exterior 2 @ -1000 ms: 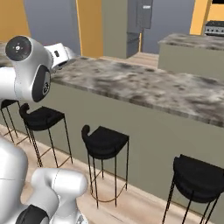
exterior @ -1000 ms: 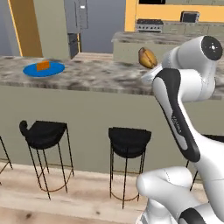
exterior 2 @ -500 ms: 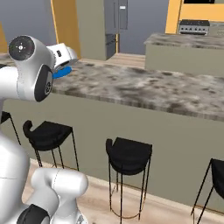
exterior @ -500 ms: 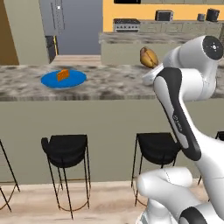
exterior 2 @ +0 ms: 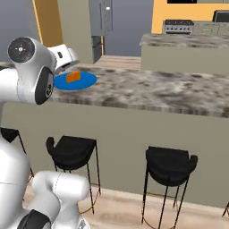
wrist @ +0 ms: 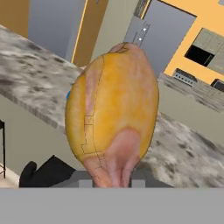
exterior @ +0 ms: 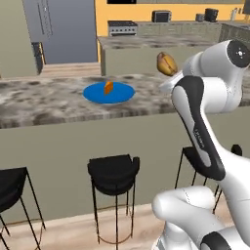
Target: Take the cheese, chicken drumstick, and tomato from the fridge and place them on the plate on the dining counter to create an appetizer plate.
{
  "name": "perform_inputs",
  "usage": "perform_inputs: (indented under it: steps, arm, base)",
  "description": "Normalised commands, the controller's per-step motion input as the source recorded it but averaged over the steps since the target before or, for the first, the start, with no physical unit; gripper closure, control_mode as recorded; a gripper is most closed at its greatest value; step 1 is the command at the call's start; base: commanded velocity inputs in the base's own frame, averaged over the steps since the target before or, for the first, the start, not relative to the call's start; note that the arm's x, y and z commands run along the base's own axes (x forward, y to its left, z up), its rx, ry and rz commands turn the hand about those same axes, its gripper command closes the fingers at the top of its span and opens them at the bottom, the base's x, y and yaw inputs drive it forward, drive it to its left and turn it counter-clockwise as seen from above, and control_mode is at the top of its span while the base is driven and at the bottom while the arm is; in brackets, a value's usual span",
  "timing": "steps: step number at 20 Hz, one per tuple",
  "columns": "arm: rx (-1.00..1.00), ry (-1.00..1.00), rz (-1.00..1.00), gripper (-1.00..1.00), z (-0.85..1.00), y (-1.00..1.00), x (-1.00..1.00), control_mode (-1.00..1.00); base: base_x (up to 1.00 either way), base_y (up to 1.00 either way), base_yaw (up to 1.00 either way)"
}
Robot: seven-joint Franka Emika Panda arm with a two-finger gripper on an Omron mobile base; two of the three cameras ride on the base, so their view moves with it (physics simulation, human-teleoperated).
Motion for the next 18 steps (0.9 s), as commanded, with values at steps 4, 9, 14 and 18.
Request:
perform_inputs:
  steps: [4,9,14,18]
  arm:
    - [0.0,0.0,0.0,1.0,0.0,0.0,0.0,1.0]
    - [0.0,0.0,0.0,1.0,0.0,0.0,0.0,1.0]
    - [-0.01,0.02,-0.07,1.0,0.0,0.0,0.4,-1.0]
    - [0.0,0.16,-0.17,1.0,-0.05,0.0,0.93,-1.0]
  base:
    - [0.96,0.89,-0.24]
    - [1.0,0.41,-0.14]
    - [0.6,0.14,-0.1]
    - [0.0,0.0,0.0]
